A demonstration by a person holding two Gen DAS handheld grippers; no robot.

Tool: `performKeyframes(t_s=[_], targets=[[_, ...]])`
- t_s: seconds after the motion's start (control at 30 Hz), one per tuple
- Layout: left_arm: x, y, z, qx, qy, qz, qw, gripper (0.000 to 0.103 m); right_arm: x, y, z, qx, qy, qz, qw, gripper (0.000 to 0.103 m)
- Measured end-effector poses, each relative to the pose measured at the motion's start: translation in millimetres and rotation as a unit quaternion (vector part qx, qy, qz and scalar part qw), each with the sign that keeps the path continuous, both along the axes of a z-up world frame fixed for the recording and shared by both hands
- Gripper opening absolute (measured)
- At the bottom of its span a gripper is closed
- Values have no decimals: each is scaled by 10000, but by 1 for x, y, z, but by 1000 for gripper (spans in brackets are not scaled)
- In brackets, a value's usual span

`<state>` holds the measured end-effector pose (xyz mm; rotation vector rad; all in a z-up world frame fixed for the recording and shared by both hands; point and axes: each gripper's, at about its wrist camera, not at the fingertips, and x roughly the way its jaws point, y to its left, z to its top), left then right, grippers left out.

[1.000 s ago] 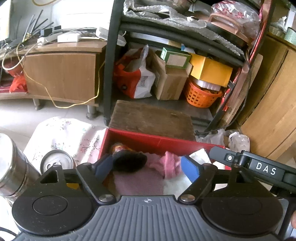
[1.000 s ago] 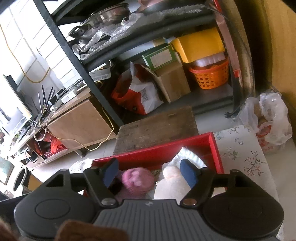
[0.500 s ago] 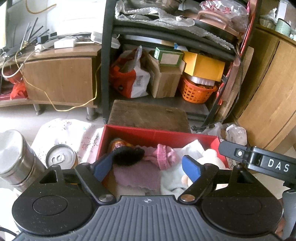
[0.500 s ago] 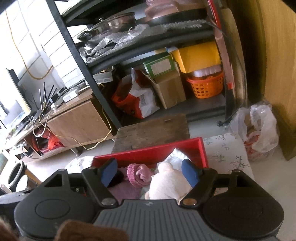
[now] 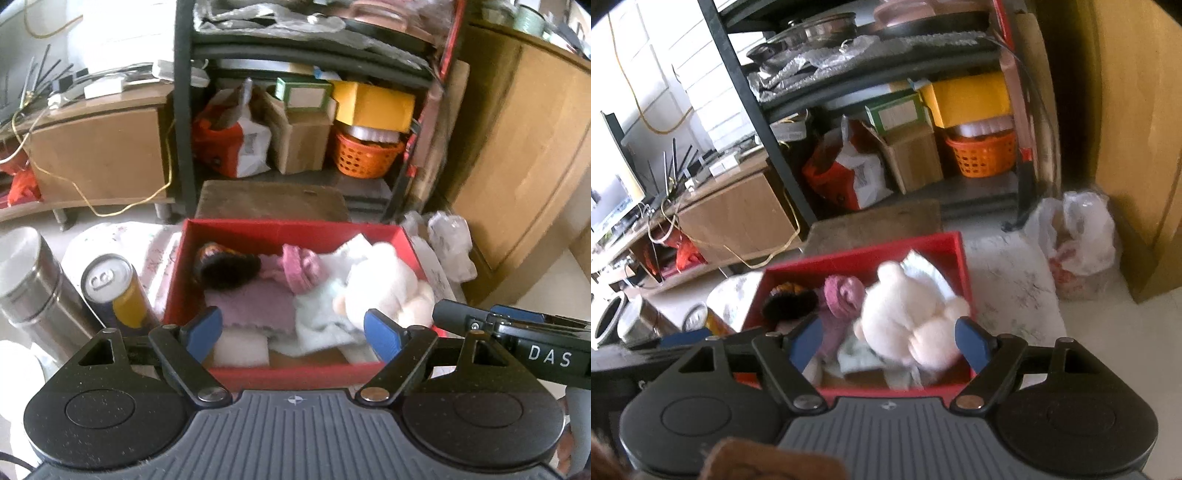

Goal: Organize soft objects
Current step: 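Move both tools down to the blue face masks on the floral cloth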

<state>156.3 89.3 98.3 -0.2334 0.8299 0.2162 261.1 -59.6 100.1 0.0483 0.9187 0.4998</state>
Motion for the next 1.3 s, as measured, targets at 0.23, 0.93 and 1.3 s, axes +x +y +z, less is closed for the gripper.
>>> performKeyframes(t_s=[0.23,0.93,1.3], targets=[[-19,-25,-5,124,97,-343,9993,83,-27,-29,2,45,96,-97,9999,52],[-44,-71,-22,256,362,-934,9946,84,-93,-75,-16,-43,474,-18,9989,54],[-44,-91,-35,275,564,-1198,9908,84,-112,-90,-31,-186,706,17,9973,54]])
